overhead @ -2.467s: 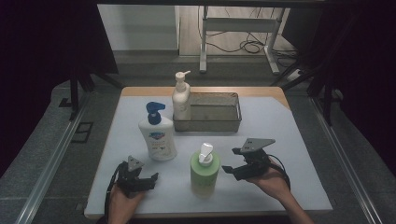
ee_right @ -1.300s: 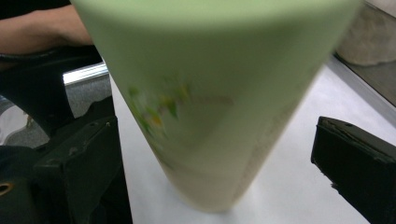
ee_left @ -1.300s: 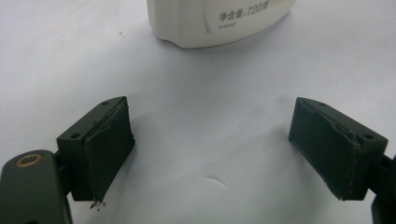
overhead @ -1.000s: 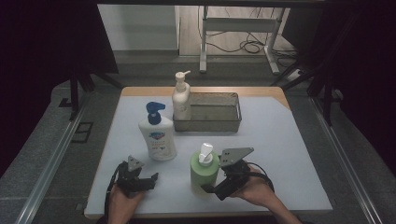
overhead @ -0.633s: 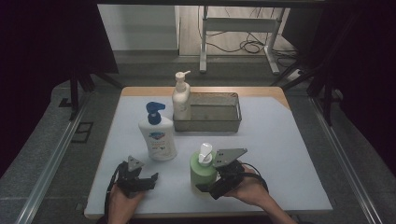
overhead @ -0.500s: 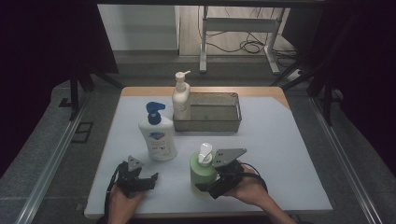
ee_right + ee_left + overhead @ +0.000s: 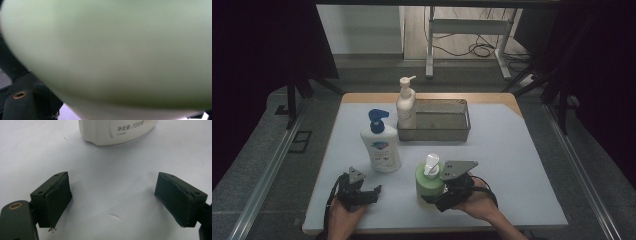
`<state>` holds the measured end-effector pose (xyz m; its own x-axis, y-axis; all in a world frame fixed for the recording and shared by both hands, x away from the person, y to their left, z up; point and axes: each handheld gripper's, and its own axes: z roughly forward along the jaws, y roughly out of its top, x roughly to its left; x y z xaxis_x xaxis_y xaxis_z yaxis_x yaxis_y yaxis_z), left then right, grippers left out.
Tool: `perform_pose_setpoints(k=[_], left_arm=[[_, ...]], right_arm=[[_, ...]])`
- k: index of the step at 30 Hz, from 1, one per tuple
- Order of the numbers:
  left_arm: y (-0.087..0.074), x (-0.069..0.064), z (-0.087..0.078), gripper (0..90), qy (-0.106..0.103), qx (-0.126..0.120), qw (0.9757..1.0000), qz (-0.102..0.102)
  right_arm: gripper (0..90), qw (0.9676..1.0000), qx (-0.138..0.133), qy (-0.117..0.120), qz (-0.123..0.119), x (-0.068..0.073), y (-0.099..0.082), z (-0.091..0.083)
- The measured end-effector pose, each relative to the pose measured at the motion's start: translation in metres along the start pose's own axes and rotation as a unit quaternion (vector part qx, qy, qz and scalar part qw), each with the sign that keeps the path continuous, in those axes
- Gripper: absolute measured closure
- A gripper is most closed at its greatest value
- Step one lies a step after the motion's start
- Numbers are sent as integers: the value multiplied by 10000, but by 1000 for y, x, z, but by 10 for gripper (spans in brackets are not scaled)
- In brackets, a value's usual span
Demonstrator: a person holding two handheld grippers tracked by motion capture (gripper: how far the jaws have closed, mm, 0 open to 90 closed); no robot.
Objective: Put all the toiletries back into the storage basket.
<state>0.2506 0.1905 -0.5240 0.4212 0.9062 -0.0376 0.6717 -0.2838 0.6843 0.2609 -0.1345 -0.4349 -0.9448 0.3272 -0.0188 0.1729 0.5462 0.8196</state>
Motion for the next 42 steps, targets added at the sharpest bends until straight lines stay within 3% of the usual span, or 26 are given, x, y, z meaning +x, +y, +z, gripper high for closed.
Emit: perform_pose_setpoints(k=[26, 42], left_arm=[[0, 0, 0, 130, 3, -6, 10000, 14], [0, 0, 0, 130, -2, 0, 10000, 12]], right_arm=[[123, 9981, -70, -468, 396, -29, 13, -7], [124, 9954, -137, -825, 466, -50, 29, -6]])
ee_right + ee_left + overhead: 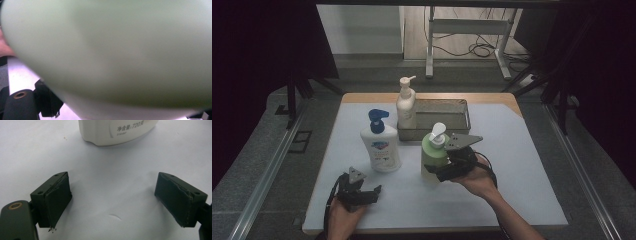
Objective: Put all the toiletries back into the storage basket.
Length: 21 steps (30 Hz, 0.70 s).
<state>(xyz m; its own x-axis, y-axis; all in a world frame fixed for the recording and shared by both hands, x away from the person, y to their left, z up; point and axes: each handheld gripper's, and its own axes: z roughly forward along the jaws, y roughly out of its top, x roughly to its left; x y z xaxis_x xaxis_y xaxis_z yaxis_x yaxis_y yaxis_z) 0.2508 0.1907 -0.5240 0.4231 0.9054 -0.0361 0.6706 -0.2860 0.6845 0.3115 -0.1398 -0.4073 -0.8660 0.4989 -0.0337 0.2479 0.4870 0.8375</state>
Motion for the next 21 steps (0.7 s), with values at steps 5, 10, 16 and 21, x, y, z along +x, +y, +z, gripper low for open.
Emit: perform_pose_setpoints(k=[5, 10, 16, 21], left_arm=[[0, 0, 0, 130, 4, -10, 10000, -2], [0, 0, 0, 130, 6, -10, 10000, -2], [0, 0, 0, 130, 4, -14, 10000, -3], [0, 0, 0, 130, 2, -12, 10000, -2]], right_arm=[[124, 10000, -8, -96, 9, -6, 5, 2], [124, 9998, -42, -188, 87, -13, 9, 3], [124, 9995, -76, -262, 168, -19, 13, 5], [124, 9992, -92, -331, 210, -24, 19, 7]])
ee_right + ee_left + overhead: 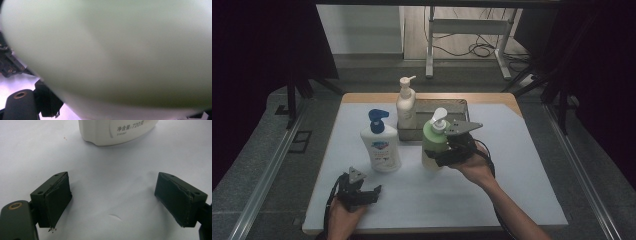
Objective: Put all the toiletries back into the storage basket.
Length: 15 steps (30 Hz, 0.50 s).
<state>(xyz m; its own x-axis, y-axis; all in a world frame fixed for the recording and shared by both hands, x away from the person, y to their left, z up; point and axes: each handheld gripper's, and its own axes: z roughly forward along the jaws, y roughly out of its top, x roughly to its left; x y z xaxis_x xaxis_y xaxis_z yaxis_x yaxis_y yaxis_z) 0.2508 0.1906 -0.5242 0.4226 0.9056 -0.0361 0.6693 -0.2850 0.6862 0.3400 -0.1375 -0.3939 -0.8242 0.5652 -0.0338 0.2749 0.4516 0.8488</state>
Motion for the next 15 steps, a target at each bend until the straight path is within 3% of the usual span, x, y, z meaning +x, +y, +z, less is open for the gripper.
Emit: perform_pose_setpoints(k=[15], left_arm=[[0, 0, 0, 130, 7, -2, 10000, 6]], right_arm=[[124, 9999, -52, -160, 39, -12, 18, 4]])
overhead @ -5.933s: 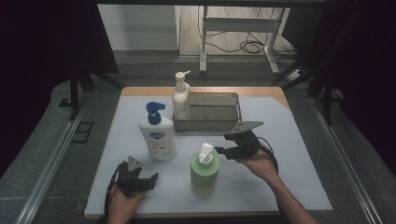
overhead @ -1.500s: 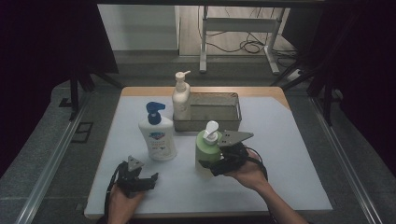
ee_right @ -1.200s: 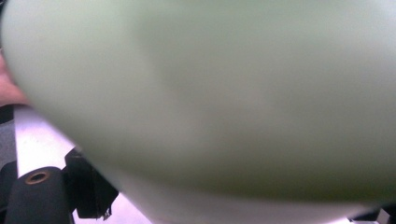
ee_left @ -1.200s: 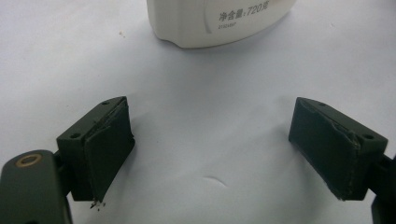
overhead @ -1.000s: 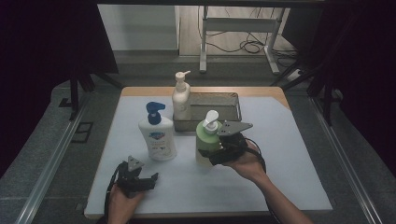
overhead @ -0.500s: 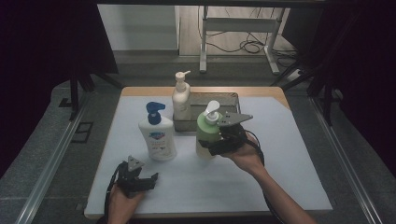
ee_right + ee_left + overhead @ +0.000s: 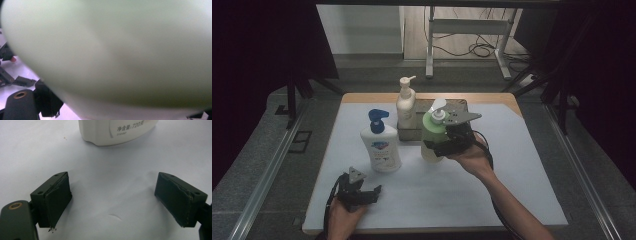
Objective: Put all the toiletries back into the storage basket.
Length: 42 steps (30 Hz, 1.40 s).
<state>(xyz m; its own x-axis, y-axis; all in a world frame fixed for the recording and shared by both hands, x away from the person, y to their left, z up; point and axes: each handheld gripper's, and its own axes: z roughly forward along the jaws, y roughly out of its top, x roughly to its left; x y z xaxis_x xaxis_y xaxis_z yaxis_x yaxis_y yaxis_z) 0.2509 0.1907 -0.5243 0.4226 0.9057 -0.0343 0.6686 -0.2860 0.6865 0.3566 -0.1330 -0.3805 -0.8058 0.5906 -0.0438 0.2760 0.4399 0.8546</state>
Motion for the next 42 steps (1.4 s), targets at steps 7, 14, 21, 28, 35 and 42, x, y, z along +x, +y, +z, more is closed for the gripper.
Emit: perform_pose_setpoints(k=[7, 14, 21, 28, 35, 42], left_arm=[[0, 0, 0, 130, 0, -1, 10000, -1], [0, 0, 0, 130, -5, 0, 10000, 0], [0, 0, 0, 130, -6, 0, 10000, -1], [0, 0, 0, 130, -3, -2, 10000, -2], [0, 0, 0, 130, -3, 1, 10000, 3], [0, 0, 0, 130, -8, -3, 10000, -3]], right_arm=[[124, 10000, -10, -91, 6, -6, 9, 0], [124, 9998, -45, -181, 28, -12, 19, 2], [125, 9996, -32, -256, 62, -16, 28, 9], [125, 9993, -33, -358, 100, -23, 36, 15], [125, 9986, -22, -494, 189, -33, 43, 20], [125, 9979, -33, -603, 238, -41, 48, 26]])
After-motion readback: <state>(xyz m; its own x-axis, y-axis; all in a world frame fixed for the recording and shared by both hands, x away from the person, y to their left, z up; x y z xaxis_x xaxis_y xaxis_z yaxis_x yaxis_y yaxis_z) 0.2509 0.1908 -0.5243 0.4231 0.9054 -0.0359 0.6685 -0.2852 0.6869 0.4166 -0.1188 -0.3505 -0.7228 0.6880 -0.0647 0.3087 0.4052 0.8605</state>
